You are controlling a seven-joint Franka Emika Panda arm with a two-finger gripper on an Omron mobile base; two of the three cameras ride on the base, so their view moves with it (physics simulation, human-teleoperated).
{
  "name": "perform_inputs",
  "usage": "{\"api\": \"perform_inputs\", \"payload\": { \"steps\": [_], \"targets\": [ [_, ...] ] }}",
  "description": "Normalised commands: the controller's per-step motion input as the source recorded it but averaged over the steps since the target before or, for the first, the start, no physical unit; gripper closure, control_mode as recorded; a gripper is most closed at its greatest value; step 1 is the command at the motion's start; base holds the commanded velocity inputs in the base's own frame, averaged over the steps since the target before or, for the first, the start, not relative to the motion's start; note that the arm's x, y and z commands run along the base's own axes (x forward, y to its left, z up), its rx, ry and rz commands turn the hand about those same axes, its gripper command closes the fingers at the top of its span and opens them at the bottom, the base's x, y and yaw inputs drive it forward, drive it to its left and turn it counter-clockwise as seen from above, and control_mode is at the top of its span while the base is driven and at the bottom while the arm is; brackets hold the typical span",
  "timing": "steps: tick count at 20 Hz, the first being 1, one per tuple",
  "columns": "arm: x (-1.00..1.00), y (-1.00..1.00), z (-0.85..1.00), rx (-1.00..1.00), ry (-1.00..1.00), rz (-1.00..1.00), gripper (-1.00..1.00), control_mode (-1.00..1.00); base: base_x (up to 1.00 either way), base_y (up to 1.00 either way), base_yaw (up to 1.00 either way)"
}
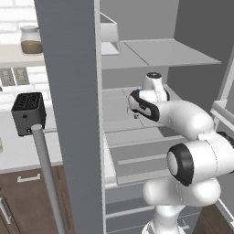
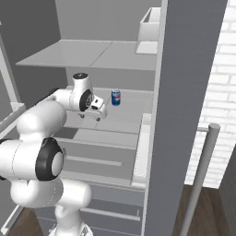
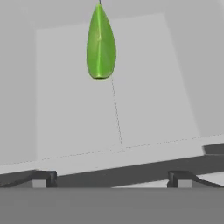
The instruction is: Grab a lemon wedge from the fridge and one ice cube from the ice bowl, and put them in the glass of lemonade.
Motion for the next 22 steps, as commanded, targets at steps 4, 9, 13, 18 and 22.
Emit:
{"api": "perform_inputs", "payload": {
  "steps": [4, 9, 13, 18, 22],
  "targets": [
    [0.18, 0.00, -0.27, 0.00, 0.00, 0.00, -1.00, -1.00, 0.00, 0.00, 0.00],
    [0.03, 0.00, -0.26, 0.00, -0.05, 0.00, -1.00, -1.00, 0.00, 0.00, 0.00],
    [0.04, 0.00, 0.00, 0.00, -0.04, 0.00, -1.00, -1.00, 0.00, 0.00, 0.00],
    [0.33, 0.00, 0.00, 0.00, 0.00, 0.00, -1.00, -1.00, 0.00, 0.00, 0.00],
    [0.26, 0.00, 0.14, 0.00, 0.02, 0.00, -1.00, -1.00, 0.00, 0.00, 0.00]
  ]
}}
